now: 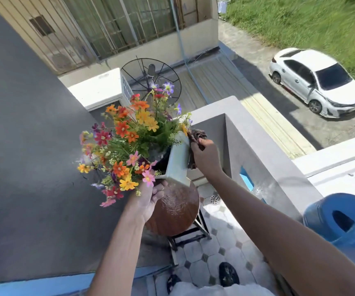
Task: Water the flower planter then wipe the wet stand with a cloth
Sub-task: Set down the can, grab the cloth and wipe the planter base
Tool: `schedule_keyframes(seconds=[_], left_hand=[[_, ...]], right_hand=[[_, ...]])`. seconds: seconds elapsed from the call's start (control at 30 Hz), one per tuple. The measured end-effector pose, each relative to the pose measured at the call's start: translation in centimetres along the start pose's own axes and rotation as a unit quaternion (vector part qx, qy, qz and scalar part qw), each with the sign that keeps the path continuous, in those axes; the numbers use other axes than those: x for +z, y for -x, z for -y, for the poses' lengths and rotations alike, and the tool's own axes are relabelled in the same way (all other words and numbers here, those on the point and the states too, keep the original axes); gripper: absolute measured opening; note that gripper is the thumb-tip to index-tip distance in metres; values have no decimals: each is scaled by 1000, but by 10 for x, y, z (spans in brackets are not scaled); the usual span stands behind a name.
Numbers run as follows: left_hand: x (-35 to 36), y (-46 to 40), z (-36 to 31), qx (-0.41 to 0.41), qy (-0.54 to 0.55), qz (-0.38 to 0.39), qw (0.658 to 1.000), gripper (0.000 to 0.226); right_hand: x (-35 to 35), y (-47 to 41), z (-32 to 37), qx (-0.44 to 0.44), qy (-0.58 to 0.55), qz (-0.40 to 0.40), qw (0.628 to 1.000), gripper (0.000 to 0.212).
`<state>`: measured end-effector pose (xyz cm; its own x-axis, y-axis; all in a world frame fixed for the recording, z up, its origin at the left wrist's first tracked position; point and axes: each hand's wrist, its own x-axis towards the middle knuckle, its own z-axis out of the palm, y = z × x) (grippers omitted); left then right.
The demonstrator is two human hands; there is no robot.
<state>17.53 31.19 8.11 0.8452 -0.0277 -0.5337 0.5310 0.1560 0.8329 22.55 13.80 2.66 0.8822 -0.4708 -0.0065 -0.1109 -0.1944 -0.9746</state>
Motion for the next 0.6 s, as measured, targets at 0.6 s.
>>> schedule_keyframes(seconds=[0.6], left_hand=[[-1, -17, -19, 20, 56, -13, 998, 35]], right_hand=[[3, 91, 15, -99, -24, 66, 993, 12]])
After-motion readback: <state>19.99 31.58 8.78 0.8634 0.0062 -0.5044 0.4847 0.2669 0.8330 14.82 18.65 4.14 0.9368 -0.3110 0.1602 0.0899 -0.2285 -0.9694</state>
